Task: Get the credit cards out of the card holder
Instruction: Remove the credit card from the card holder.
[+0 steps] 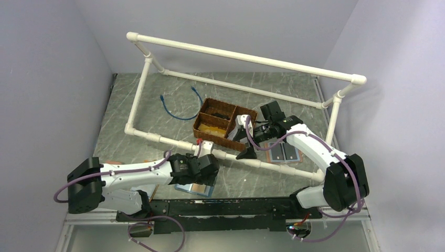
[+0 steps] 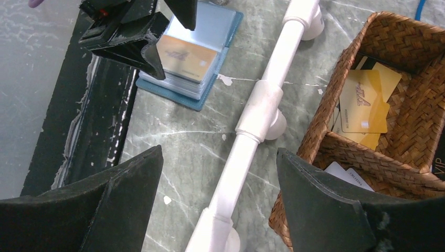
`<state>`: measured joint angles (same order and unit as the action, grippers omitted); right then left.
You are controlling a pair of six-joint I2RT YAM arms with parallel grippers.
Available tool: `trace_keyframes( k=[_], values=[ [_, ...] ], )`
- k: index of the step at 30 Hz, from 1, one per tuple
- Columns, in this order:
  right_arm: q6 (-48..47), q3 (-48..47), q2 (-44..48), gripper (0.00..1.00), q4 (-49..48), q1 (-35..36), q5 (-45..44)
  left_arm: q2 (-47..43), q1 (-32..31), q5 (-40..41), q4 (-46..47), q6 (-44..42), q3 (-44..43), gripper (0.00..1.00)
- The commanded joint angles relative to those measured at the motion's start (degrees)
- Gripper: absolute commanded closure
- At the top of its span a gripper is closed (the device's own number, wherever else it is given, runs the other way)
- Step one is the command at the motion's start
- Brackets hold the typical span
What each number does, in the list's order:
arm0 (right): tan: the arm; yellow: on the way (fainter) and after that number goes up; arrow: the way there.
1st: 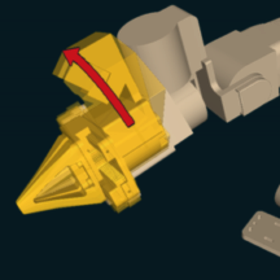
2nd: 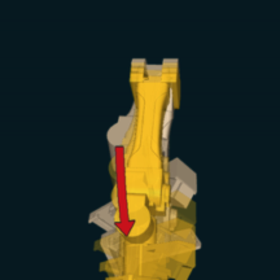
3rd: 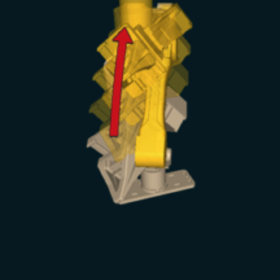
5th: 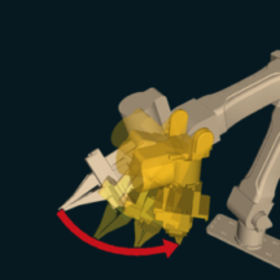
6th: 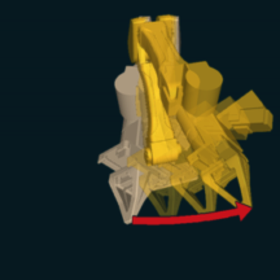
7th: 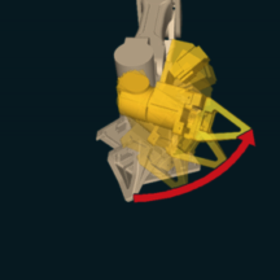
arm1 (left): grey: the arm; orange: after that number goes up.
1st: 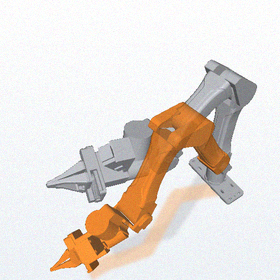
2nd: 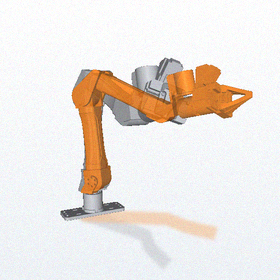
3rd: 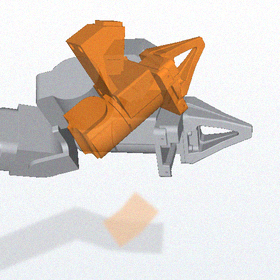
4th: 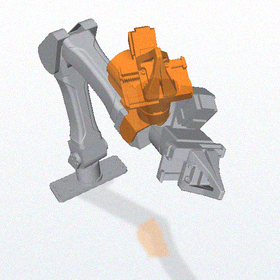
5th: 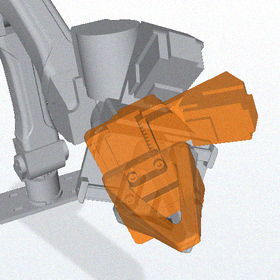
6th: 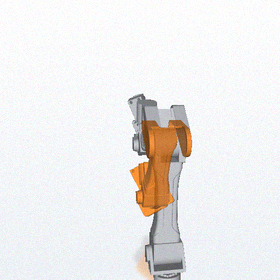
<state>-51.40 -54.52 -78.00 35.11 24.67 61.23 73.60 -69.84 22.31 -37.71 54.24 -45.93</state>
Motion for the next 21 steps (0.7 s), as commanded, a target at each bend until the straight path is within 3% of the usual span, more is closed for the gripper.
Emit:
trace_keyframes(
  k=[1, 21],
  values=[
    [-3.3, -1.6, 0.9, 0.19, 1.8, -0.2, 3.1, 0.4, -0.9, 1.4, 0.8, -0.2, -0.5, 0.19],
    [-6.4, -1.9, -1.4, 0.19, 4.0, -0.8, 1.6, 2.1, -1.5, 0.4, 5.5, -5.4, -1.0, 0.18]
  ],
)
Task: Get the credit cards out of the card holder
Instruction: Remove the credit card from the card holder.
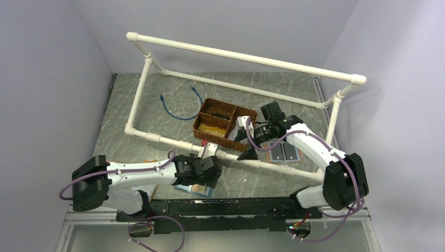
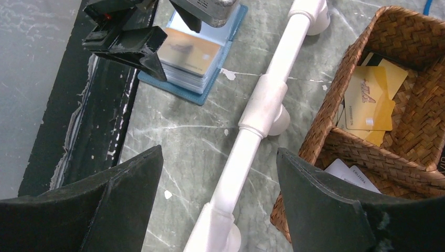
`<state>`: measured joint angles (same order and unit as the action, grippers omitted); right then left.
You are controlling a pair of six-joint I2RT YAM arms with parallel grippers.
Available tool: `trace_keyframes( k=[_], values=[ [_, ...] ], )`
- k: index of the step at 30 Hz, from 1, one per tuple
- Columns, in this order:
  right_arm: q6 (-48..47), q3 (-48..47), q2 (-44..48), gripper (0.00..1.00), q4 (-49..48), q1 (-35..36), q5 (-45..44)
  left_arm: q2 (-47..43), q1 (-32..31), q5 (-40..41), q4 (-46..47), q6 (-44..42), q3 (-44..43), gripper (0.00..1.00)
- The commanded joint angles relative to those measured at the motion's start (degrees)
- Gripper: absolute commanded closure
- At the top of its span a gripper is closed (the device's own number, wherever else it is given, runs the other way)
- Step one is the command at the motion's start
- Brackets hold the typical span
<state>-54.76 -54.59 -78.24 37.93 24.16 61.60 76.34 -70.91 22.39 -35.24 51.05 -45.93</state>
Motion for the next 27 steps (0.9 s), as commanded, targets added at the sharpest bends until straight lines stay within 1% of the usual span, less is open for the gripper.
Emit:
trace_keyframes(
  k=[1, 5, 7, 13, 15, 20, 22, 27],
  values=[
    [-3.2, -1.8, -1.5, 0.19, 1.3, -0.3, 1.4, -0.7, -0.5, 0.1, 4.0, -2.5, -0.9, 0.18],
    [-3.9, -2.0, -1.9, 0.19, 2.0, -0.3, 1.6, -1.7, -0.5, -0.8, 7.9, -3.2, 1.1, 0.16],
    [-4.0, -2.0, -1.6, 0.19, 2.0, -0.3, 1.5, -2.1, -0.5, -1.1, 8.3, -3.4, 1.6, 0.15],
    [-5.0, -2.6, -1.5, 0.19, 3.3, -0.3, 1.7, -0.4, -0.5, 1.3, 2.3, -1.8, -0.8, 0.17],
    [-5.2, -2.7, -1.4, 0.19, 3.6, -0.3, 1.7, 1.5, -0.5, 1.9, -0.3, -0.4, -2.3, 0.19],
    [-6.2, -3.3, -2.3, 0.19, 5.1, 0.0, 2.3, 6.2, -0.9, 2.1, -3.5, 0.6, -5.7, 0.35],
    [-6.1, -3.4, -2.5, 0.19, 5.0, 0.0, 2.1, 7.4, -1.1, 2.8, -3.5, 0.8, -6.0, 0.38],
    [-6.1, -3.3, -3.1, 0.19, 5.0, 0.1, 2.5, 6.4, -1.1, 4.8, -5.0, 1.4, -5.9, 0.39]
  ],
)
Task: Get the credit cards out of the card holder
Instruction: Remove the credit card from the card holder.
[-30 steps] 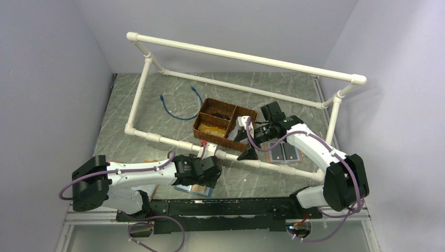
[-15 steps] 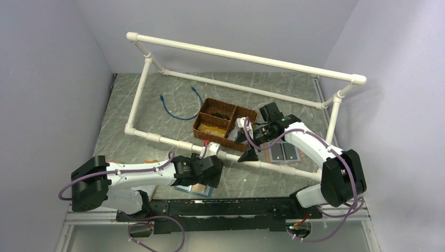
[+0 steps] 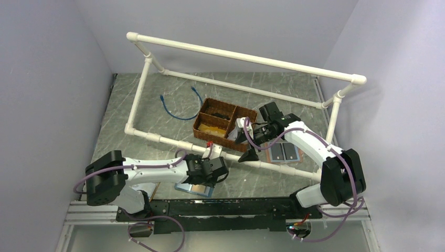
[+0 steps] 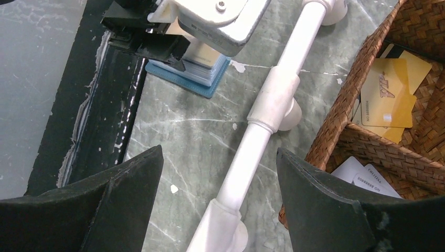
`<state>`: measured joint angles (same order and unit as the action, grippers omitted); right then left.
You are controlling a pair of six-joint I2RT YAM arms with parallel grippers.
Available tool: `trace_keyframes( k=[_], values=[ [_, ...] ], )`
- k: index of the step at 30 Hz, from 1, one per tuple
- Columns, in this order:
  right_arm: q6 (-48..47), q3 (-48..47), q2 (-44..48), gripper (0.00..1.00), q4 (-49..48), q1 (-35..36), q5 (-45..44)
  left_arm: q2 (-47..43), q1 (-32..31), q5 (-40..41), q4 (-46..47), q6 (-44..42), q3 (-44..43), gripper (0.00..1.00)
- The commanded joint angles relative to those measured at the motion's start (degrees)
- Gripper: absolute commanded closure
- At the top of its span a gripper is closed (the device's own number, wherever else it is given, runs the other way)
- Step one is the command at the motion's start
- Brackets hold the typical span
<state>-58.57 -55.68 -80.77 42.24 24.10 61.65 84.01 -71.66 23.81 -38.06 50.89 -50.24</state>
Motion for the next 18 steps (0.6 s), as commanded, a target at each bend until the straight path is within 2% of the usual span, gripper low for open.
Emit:
trace_keyframes(
  k=[1, 7, 18],
  values=[
    [-2.3, -2.2, -0.6, 0.19, 0.7, 0.2, 2.4, -1.9, -0.3, 3.5, -1.8, 1.4, -1.1, 0.39],
    [-2.2, -2.2, -0.7, 0.19, 0.7, 0.2, 2.2, -5.8, 0.5, 0.6, 4.7, -0.9, 3.4, 0.41],
    [-2.2, -2.2, -0.7, 0.19, 0.7, 0.2, 2.2, -7.2, 5.7, -5.4, 10.8, -1.5, 10.0, 0.34]
  ],
)
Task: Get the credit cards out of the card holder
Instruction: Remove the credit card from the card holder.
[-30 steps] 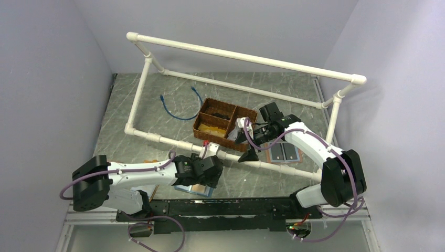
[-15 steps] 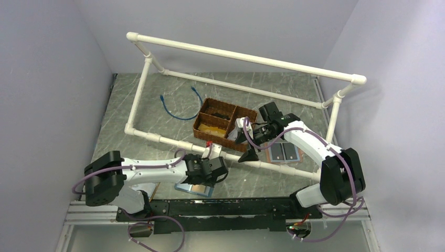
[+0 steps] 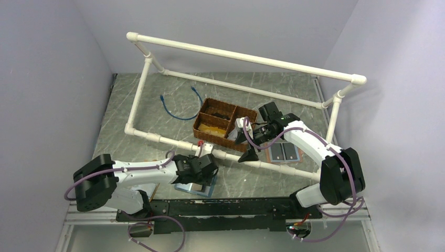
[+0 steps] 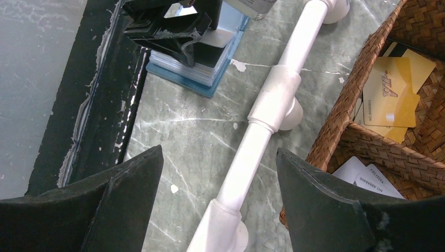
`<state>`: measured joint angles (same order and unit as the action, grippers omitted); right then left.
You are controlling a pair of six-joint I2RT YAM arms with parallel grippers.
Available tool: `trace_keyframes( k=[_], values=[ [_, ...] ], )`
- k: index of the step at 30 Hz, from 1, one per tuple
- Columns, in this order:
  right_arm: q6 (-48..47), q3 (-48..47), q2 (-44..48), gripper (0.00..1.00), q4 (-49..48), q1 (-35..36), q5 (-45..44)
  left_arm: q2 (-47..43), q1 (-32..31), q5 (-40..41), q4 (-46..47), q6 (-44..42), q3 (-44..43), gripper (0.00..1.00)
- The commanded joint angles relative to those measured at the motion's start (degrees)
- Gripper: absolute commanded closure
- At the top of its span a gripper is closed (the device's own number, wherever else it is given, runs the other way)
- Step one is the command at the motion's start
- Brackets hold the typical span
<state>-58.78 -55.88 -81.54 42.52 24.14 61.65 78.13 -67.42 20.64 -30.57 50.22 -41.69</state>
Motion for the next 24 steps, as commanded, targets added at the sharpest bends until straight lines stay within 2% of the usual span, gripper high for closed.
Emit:
trace_keyframes(
  k=[1, 5, 9, 16, 24],
  values=[
    [-2.0, -2.0, 0.1, 0.19, 0.4, 0.1, 2.2, -1.1, 1.8, -2.5, 3.3, -0.8, 1.6, 0.34],
    [-2.1, -2.0, 0.1, 0.19, 0.4, 0.1, 2.4, -1.3, 3.1, -2.8, 2.6, -0.8, 2.6, 0.38],
    [-2.1, -2.0, -0.1, 0.19, 0.5, 0.2, 2.6, -5.2, 4.8, -5.0, 5.3, -1.0, 5.5, 0.40],
    [-2.6, -2.0, -0.5, 0.19, 1.0, 0.9, 2.6, -14.4, 11.7, -15.3, 14.8, -1.0, 14.8, 0.42],
    [-2.7, -2.1, -0.8, 0.19, 1.2, 1.3, 2.5, -20.5, 16.6, -22.4, 20.0, 0.1, 20.3, 0.45]
  ],
)
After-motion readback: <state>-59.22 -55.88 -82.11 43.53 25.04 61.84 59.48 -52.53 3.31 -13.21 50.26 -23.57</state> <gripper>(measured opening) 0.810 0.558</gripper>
